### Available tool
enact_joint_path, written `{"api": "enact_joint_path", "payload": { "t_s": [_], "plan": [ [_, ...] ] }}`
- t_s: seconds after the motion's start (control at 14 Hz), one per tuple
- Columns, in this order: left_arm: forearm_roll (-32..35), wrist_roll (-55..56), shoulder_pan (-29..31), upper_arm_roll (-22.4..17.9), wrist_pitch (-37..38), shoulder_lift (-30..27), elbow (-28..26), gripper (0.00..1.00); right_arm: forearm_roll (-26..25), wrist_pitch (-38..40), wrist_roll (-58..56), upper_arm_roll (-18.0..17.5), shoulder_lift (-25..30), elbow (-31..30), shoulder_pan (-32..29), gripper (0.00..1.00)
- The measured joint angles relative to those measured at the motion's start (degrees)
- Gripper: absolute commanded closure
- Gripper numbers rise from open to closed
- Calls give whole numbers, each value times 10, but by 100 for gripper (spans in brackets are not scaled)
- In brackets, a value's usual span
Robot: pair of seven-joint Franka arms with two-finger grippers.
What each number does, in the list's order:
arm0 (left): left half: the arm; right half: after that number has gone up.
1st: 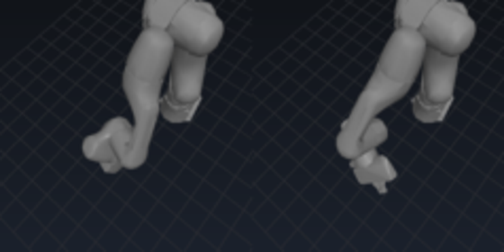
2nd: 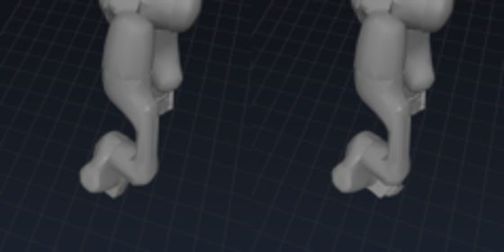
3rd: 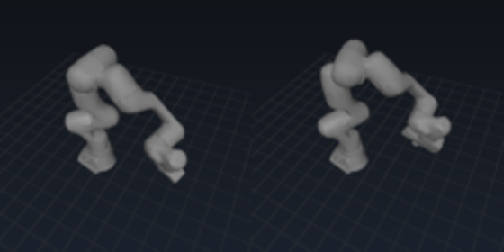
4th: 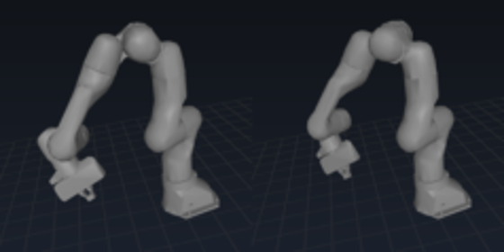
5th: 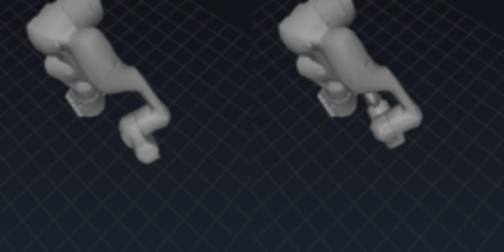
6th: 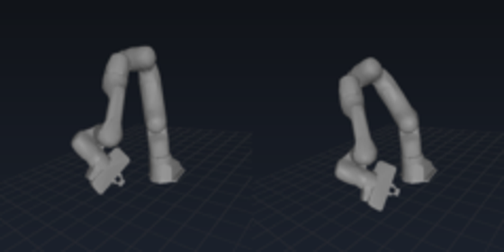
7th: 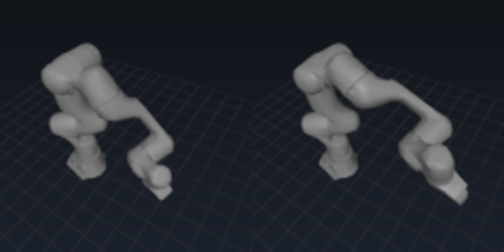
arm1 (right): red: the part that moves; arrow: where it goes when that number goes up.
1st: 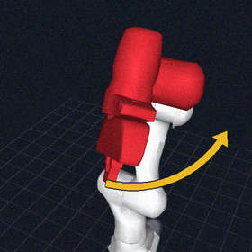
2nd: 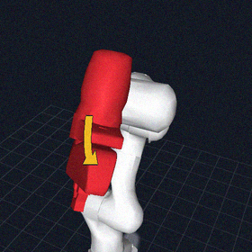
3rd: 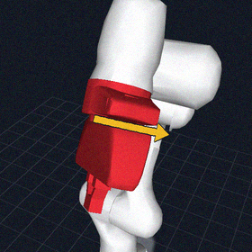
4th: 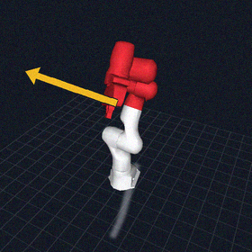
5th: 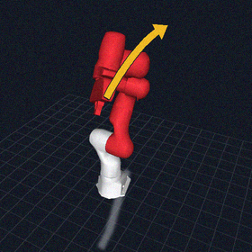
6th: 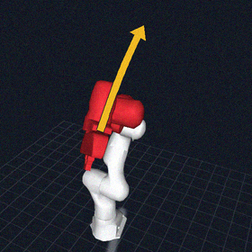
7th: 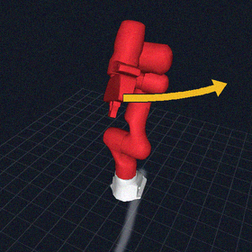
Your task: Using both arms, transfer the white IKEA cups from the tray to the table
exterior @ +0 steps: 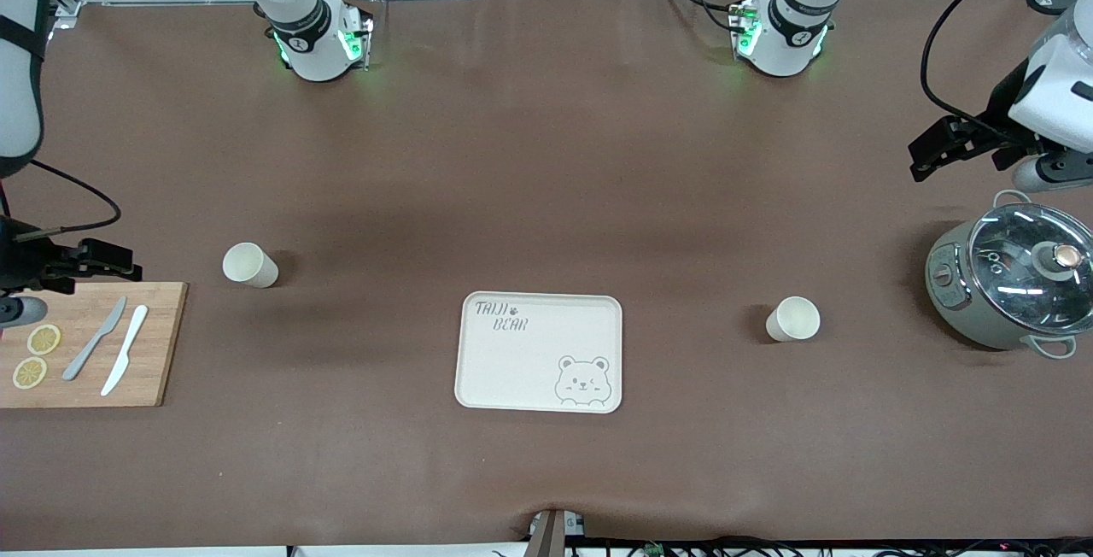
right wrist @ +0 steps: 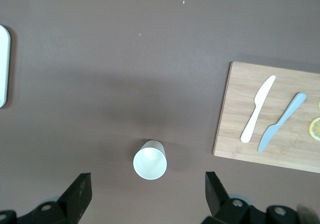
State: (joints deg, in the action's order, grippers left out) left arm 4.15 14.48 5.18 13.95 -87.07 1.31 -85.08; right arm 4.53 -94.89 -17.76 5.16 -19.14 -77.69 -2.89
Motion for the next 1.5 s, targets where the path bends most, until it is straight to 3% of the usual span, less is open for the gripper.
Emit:
{"api": "enact_joint_path", "payload": {
  "t_s": [0.14,0.29,0.57,0.93,1.5],
  "plan": [
    [-10,0,-43,-49,0,-17,-19,0,0,37,0,0,24,10,0,0],
    [-18,-2,-53,-70,-6,-36,-41,0,-1,77,0,0,61,14,0,0],
    [-18,-6,-53,-73,-14,-56,-63,0,-14,121,0,0,128,6,0,0],
    [-18,-23,-52,-74,-17,-55,-69,0,-18,123,0,-1,214,-73,0,0],
    [-18,-46,-48,-78,-18,-52,-71,0,-22,122,134,-24,229,-113,14,0]
  ]
}}
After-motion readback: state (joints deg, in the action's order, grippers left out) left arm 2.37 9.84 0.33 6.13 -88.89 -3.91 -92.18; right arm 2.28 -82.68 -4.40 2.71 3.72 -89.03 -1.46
